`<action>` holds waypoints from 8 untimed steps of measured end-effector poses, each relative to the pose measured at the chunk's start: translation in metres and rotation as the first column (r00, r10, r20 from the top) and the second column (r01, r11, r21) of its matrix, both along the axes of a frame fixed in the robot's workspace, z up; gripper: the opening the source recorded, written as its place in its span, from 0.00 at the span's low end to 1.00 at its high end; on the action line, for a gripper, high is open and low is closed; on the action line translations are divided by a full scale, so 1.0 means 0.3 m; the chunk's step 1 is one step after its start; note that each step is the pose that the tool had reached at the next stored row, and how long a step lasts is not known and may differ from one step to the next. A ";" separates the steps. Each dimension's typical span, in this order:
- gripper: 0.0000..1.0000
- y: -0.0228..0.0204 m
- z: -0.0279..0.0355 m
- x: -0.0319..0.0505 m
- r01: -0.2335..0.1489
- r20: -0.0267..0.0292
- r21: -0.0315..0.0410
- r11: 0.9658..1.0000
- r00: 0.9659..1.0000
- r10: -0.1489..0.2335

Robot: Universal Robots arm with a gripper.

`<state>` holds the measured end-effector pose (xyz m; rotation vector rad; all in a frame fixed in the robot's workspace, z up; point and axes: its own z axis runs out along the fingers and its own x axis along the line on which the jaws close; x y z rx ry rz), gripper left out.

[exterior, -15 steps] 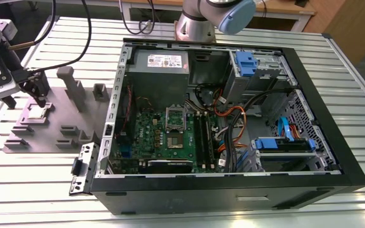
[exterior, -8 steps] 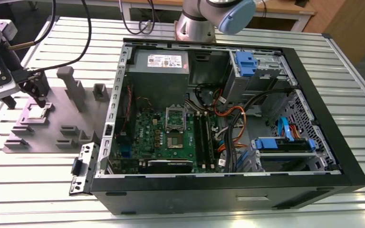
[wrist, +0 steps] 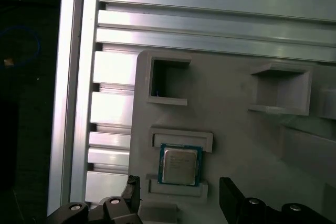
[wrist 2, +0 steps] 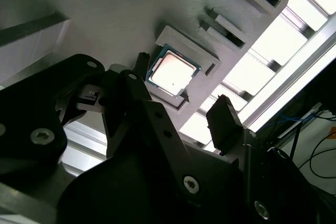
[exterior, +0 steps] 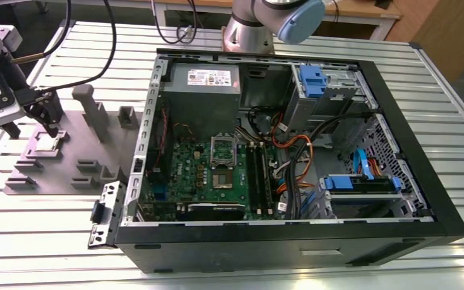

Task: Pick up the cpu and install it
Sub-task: 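Pick up the cpu and move it towards the insertion slot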

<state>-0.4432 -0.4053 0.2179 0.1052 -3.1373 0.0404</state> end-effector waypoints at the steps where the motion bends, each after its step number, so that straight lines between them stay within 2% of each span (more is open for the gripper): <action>1: 0.71 0.000 0.000 0.000 0.000 0.000 -0.001 1.000 1.000 0.000; 8: 0.71 0.000 0.000 0.000 0.000 0.000 -0.005 1.000 1.000 0.000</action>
